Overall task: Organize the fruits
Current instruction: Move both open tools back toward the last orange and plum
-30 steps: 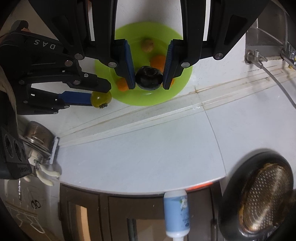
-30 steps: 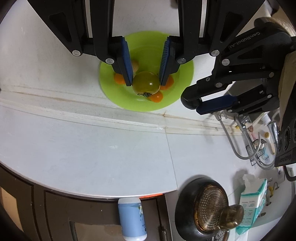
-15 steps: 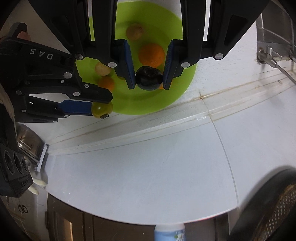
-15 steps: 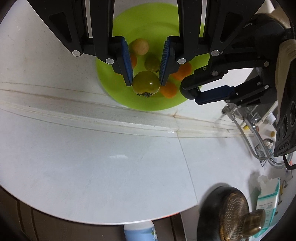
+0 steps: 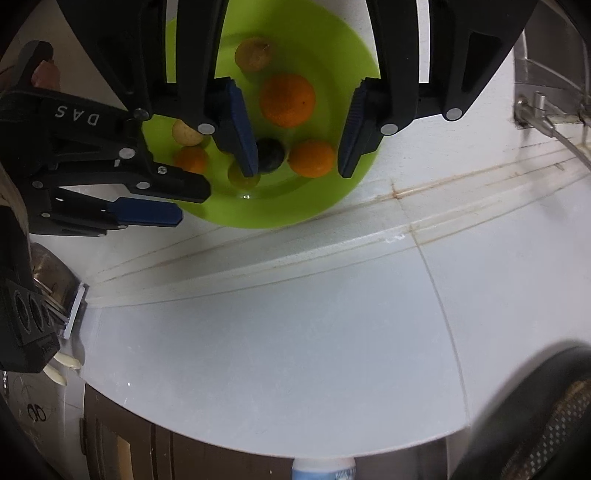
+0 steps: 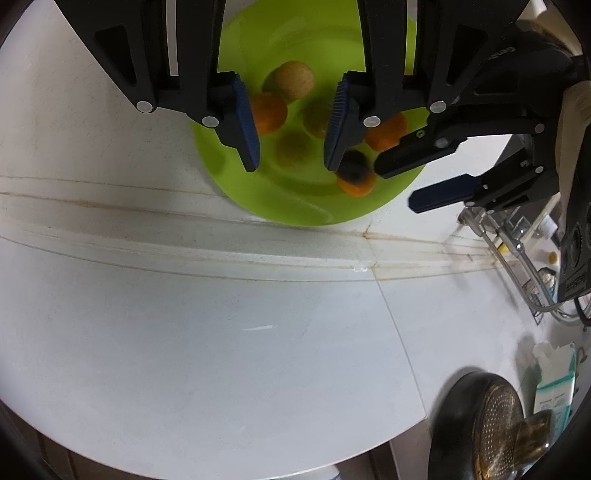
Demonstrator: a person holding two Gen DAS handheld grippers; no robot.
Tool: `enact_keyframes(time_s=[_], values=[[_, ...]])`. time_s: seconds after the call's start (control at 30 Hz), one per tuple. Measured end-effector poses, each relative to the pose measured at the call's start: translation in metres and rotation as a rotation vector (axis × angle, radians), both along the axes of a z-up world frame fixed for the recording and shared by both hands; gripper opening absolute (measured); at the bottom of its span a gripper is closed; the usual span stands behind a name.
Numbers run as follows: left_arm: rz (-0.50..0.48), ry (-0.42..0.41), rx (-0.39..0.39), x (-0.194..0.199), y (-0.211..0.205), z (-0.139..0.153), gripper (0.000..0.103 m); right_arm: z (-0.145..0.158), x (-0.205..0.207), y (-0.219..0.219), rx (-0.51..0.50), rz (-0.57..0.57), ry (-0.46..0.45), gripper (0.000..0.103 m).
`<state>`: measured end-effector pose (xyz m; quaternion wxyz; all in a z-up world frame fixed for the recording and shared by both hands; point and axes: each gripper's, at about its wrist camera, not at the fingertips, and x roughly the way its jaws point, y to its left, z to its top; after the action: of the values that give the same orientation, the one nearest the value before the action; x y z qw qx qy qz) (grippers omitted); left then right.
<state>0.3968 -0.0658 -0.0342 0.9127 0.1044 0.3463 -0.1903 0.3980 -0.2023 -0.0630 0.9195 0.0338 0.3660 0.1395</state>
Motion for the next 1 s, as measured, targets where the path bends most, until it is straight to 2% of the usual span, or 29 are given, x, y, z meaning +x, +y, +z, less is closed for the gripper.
enact_keyframes(time_s=[0.3, 0.4, 0.57, 0.77, 1.0], values=[[0.010, -0.073, -0.005, -0.044, 0.011, 0.031, 0.061, 0.025, -0.036, -0.003, -0.017, -0.019, -0.064, 0.037], [0.035, -0.103, -0.012, -0.062, 0.016, 0.041, 0.062, 0.035, -0.054, -0.002, -0.034, -0.028, -0.090, 0.045], [0.046, -0.127, -0.046, -0.092, 0.024, 0.056, 0.072, 0.052, -0.085, -0.001, -0.041, -0.044, -0.132, 0.050], [0.050, -0.140, -0.051, -0.130, 0.033, 0.063, 0.079, 0.064, -0.122, 0.008, -0.051, -0.048, -0.165, 0.053], [0.048, -0.132, -0.051, -0.167, 0.041, 0.059, 0.083, 0.063, -0.162, 0.017, -0.075, -0.038, -0.160, 0.053]])
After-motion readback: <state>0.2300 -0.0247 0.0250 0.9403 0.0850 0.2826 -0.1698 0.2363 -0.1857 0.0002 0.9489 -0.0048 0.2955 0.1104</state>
